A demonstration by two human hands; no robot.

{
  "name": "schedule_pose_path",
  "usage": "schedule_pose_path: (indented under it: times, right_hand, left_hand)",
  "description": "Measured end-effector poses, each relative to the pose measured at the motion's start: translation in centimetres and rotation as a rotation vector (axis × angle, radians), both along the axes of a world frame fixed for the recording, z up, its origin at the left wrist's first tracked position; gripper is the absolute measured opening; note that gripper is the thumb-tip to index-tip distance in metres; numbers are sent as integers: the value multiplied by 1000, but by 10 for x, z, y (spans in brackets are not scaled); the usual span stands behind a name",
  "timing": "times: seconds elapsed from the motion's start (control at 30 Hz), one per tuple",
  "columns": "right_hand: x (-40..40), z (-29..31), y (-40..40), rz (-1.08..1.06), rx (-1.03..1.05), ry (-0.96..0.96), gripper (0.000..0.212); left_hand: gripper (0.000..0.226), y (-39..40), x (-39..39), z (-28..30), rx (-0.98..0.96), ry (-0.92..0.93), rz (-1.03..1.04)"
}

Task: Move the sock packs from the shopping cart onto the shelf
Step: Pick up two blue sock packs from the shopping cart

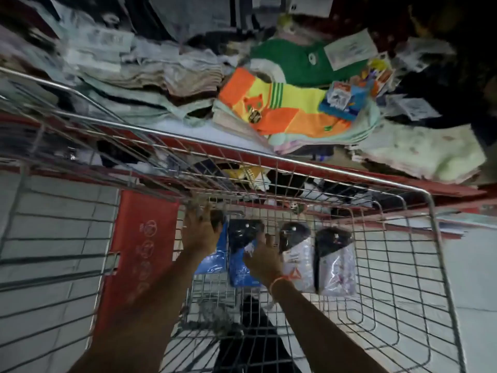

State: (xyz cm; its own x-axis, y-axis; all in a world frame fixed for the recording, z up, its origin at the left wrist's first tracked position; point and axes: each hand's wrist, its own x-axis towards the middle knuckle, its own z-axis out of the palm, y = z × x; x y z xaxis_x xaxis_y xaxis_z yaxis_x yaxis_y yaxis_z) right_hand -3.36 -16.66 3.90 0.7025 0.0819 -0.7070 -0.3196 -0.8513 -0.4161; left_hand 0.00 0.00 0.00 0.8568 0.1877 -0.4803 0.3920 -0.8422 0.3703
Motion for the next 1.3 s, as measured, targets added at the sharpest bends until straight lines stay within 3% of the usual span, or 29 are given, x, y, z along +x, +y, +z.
schedule_pose_path:
  times: [0.1,0.2,0.3,0.5,0.63,0.93,1.1,1.3]
  right_hand:
    - [2,-21,11,53,-63,37,74]
    - [3,-31,15,33,-62,111,105]
    - [-2,-36,7,119,-97,43,122]
    - [-15,-35,2,63,-43,-8,111]
    - [-21,-37,8,75,-105,-50,97]
    - [-9,-46,24,98,-272,-46,115]
    - [0,-34,16,78,-199,-64,112]
    - [-4,11,6,19,-111,-235,115]
  left_hand:
    - [53,4,-7,-17,-74,54,24]
    - [49,-2,-34,-24,-82,-26,-30]
    - [65,-5,-59,-22,-59,-22,-35]
    - [61,-11,-88,-12,-121,52,74]
    - [77,-10,-83,-14,-136,119,122]
    - [109,-7,-73,-20,-164,286,90]
    - [105,-7,-73,-5,-164,240,167]
    - [106,-5,-70,39,-169,133,174]
